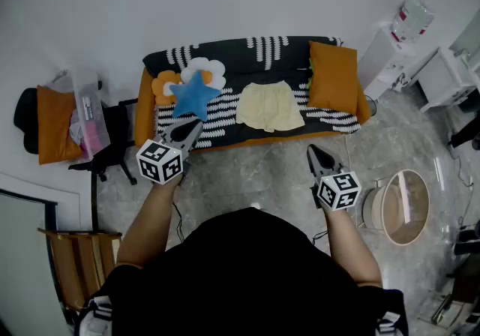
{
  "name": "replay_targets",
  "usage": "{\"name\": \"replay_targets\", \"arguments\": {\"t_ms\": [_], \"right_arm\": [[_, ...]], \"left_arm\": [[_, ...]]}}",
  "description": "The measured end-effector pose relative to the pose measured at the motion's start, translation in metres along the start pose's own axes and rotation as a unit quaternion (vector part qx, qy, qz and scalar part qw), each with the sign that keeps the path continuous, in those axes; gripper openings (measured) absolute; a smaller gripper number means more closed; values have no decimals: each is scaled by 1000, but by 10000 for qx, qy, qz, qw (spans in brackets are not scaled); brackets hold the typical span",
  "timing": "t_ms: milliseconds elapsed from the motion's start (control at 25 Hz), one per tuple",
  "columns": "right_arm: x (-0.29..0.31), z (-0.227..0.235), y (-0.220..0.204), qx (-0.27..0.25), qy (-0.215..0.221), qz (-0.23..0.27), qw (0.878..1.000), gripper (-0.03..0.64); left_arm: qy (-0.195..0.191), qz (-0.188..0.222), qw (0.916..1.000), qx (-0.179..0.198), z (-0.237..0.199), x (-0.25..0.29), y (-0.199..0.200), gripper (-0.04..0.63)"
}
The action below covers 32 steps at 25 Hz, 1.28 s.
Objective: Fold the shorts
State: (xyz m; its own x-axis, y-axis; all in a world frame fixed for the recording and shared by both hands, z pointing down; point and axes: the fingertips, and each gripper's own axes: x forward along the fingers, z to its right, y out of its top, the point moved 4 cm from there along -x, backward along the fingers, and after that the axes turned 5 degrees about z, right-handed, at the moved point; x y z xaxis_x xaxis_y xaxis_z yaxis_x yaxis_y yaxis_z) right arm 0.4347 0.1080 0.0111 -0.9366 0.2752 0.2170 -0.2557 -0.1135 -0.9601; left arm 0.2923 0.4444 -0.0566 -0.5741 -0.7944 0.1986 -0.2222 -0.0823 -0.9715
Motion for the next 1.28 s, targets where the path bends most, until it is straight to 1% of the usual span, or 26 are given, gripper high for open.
{"name": "replay_targets", "arguments": {"t_ms": [360, 440, 560, 640, 760, 960, 1120, 1280], "right_arm": [[2, 33, -9, 20, 161, -71, 9998, 3], [5, 41, -7, 82, 244, -21, 9997, 3], [6, 49, -2, 309, 468, 167, 9983, 5], [5, 52, -1, 331, 556, 194, 9977, 6], [5, 60, 1, 270, 558, 169, 9979, 6], [5, 66, -1, 323, 483, 170, 9982, 6], [9, 65, -10, 326, 465, 15, 9984, 6], [15, 62, -9, 277, 486, -25, 9984, 6]], "left_arm": [[195, -66, 9998, -41, 12, 24, -4, 21], [250, -104, 9996, -41, 15, 30, -4, 21], [337, -126, 9993, -52, 21, 37, -2, 21], [392, -117, 9991, -62, 25, 39, 0, 21], [461, -111, 9988, -79, 28, 41, 2, 21], [538, -97, 9985, -102, 27, 42, 7, 21], [552, -58, 9984, -141, 23, 45, 8, 21], [582, -18, 9981, -224, 13, 47, 6, 21]]}}
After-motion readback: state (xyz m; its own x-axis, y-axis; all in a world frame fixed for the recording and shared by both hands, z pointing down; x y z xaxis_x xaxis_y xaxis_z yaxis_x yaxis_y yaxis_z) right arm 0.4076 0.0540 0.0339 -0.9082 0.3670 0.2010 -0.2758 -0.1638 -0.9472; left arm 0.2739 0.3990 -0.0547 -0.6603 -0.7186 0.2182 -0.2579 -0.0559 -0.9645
